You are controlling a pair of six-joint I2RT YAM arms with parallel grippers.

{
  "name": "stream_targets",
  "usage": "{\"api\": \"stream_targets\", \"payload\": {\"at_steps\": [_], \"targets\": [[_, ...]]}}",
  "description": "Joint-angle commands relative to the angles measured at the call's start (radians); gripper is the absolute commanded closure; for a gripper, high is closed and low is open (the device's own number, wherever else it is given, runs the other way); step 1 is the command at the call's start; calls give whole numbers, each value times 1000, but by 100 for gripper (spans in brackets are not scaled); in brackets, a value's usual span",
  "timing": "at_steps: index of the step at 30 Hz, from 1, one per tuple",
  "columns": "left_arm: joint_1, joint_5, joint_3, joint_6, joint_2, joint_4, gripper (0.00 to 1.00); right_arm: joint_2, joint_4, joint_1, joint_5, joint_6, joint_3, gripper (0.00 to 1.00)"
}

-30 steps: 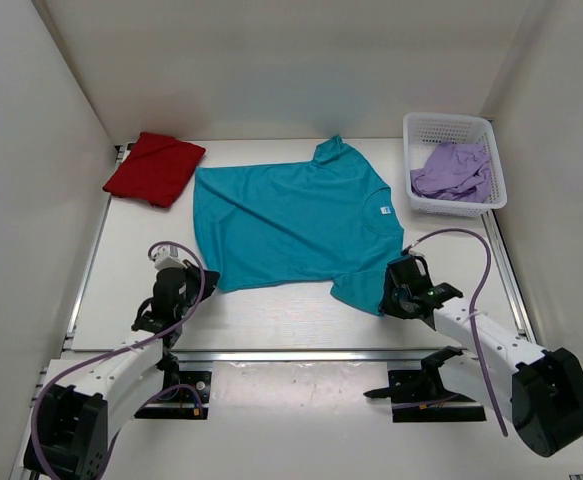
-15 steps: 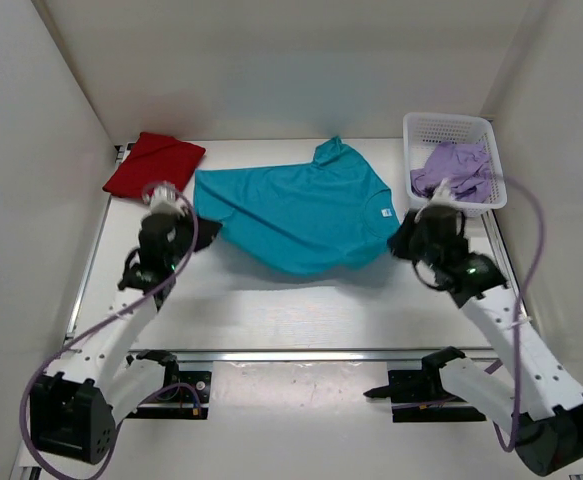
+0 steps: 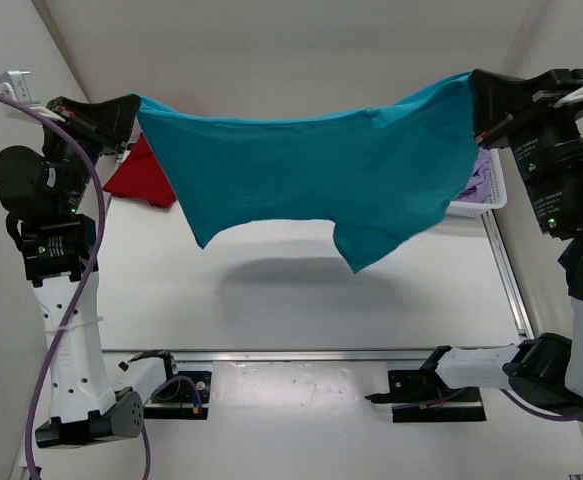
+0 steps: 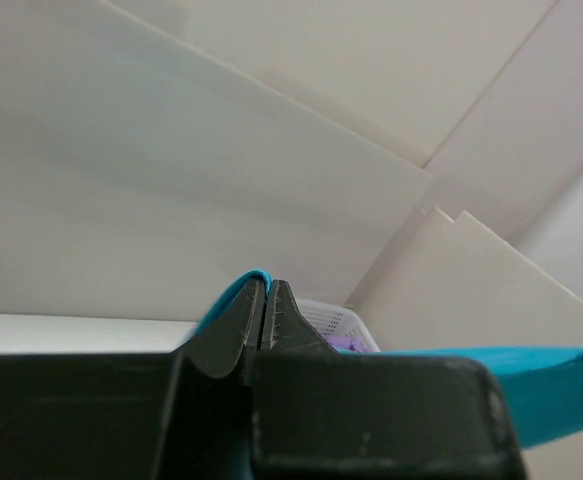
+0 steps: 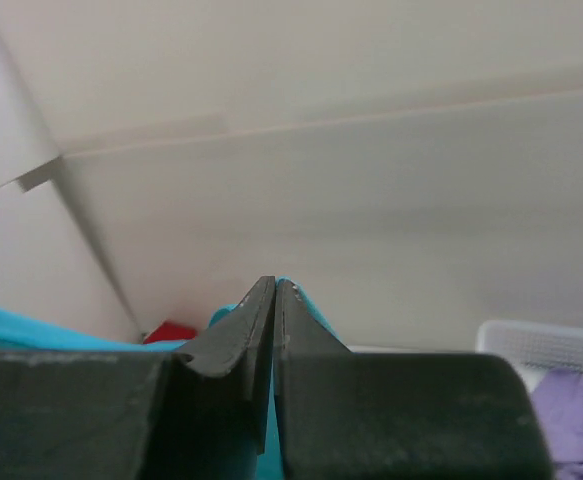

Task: Fold and stack the t-shirts
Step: Flatten out the tshirt

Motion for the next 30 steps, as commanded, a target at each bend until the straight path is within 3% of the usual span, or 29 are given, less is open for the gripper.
{"api": "stream_targets", "payload": {"at_steps": [1, 5, 7, 9, 14, 20, 26, 30], "targets": [[23, 47, 42, -26, 26, -69, 100, 65, 93, 13, 100, -194, 0, 100], [6, -13, -45, -7, 43, -61, 100, 143, 121, -109, -14, -213, -11, 100], [-44, -57, -152, 19, 51, -38, 100, 191, 98, -362, -226, -72, -48, 100], [-93, -164, -220, 57, 69, -24, 100, 255, 89, -525, -535, 20, -86, 100], [-132, -160, -245, 62, 289, 23, 100, 557, 56, -660, -698, 51, -2, 100], [-141, -171, 26, 77, 553, -27, 100, 751, 114, -701, -745, 96, 205, 100], [-141, -160, 395, 65, 715, -121, 100, 716, 318, -766, -832, 166, 224, 100], [-109, -174, 482, 49, 718, -98, 100, 668, 417, -821, -932, 252, 218, 100]]}}
